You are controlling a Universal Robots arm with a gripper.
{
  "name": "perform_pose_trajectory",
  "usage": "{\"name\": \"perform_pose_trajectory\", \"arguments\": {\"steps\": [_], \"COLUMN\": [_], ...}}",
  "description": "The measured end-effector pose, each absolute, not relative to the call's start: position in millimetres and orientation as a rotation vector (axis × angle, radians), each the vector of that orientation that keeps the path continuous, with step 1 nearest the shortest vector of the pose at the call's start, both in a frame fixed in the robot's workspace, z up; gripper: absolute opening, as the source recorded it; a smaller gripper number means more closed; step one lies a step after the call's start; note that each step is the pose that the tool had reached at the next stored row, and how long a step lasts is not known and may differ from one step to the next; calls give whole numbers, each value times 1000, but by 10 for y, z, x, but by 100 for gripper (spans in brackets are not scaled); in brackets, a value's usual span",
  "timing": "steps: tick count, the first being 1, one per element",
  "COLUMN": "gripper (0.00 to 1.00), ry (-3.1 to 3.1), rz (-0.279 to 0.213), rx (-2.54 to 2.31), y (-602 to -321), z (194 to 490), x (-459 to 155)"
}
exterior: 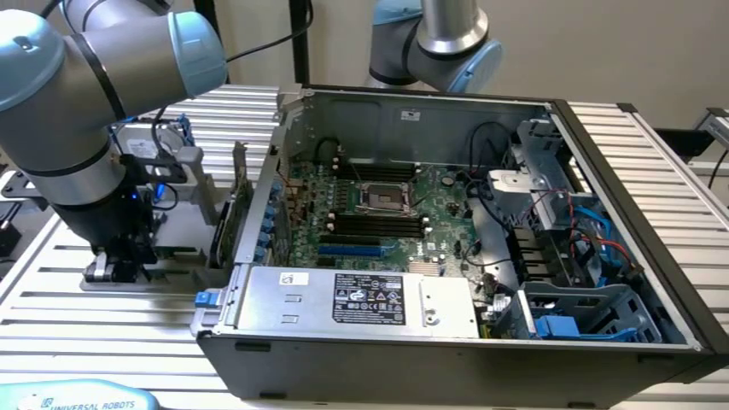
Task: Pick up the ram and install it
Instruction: 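Pick up the ram and move it above insertion slot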
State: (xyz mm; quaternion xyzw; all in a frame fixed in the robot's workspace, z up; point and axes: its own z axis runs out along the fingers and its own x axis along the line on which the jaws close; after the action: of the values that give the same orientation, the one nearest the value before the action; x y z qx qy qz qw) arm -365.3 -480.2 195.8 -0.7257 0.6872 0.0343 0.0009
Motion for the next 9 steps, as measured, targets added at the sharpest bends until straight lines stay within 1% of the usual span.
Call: {"name": "perform_pose_trajectory", "arguments": {"steps": [3, 4, 5, 6, 7, 9], "gripper": [36, 34, 27, 27, 21, 21], "ry": [2159, 2160, 2160, 2161, 2163, 2166], "rz": [107, 106, 106, 106, 105, 102], "rx": [-2276, -2275, -2275, -2274, -2273, -2271], "y": [-4805, -4805, -4806, -4806, -4807, -4808], "z": [1952, 1950, 1949, 1949, 1949, 1947], "x": [-3653, -3653, -3653, -3653, -3653, -3653]}}
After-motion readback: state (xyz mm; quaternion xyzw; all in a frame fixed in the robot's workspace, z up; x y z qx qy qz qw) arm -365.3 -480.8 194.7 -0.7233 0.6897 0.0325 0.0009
